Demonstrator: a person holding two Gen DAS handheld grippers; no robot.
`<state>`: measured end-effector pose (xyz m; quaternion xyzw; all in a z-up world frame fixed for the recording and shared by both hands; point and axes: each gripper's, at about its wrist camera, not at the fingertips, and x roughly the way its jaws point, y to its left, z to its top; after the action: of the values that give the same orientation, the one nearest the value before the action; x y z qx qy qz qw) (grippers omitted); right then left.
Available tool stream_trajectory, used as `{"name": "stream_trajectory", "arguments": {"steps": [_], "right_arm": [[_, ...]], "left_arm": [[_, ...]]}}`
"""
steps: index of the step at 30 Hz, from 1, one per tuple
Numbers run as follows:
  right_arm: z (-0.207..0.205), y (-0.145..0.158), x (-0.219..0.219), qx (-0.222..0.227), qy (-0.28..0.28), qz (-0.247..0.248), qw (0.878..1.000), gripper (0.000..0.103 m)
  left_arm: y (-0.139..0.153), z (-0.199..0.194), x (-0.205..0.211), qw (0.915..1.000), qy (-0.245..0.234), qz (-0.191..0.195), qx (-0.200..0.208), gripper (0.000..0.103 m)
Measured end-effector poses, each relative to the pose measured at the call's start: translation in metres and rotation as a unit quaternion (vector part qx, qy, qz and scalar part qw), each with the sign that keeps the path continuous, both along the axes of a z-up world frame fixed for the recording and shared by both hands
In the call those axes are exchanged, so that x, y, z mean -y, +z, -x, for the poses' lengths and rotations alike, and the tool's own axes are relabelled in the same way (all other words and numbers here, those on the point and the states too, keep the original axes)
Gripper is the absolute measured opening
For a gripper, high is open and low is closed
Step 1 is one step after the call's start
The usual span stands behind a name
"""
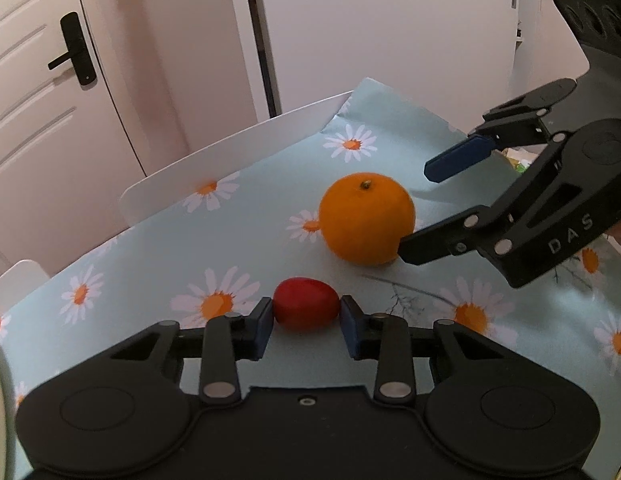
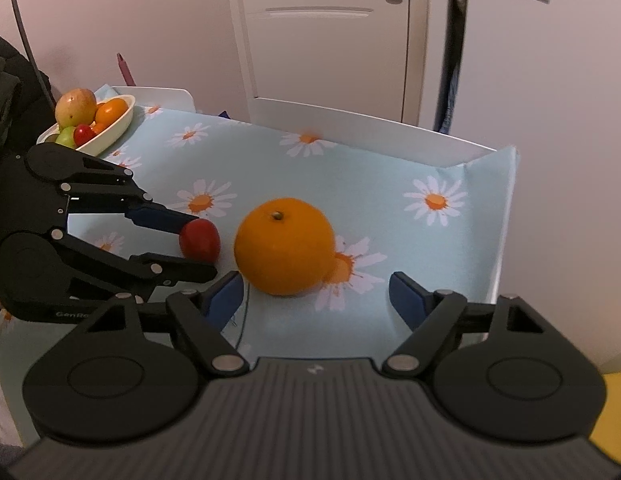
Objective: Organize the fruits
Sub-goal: 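Grasp the red tomato with the left gripper while the right gripper grasps the orange, then carry both fruits to the bowl while the left gripper releases the tomato inside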
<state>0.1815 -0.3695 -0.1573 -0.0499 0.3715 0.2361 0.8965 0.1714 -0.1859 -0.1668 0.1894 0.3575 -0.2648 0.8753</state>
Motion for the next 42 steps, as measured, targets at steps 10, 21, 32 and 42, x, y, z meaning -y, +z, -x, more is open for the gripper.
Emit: {"name": "stream_trajectory", "arguments": {"steps": [10, 21, 32, 42], "right_arm": [[-0.008, -0.002, -0.016, 0.002, 0.016, -0.002, 1.0, 0.086], [-0.016, -0.003, -0.025, 0.0, 0.009, -0.002, 1.0, 0.077], [-0.008, 0.026, -0.04, 0.01, 0.015, -0.004, 1.0, 0.076], [-0.003, 0.079, -0.091, 0.034, 0.058, -0.036, 0.997, 0.076]], "left_arm": [[0.001, 0.007, -0.016, 0.9998, 0.018, 0.0, -0.002, 0.04], [0.005, 0.016, -0.028, 0.9992, 0.039, 0.005, -0.002, 0.039], [0.04, 0.035, -0.067, 0.9918, 0.121, 0.042, 0.004, 0.039], [0.088, 0.06, -0.124, 0.974, 0.215, 0.057, 0.042, 0.039]]}}
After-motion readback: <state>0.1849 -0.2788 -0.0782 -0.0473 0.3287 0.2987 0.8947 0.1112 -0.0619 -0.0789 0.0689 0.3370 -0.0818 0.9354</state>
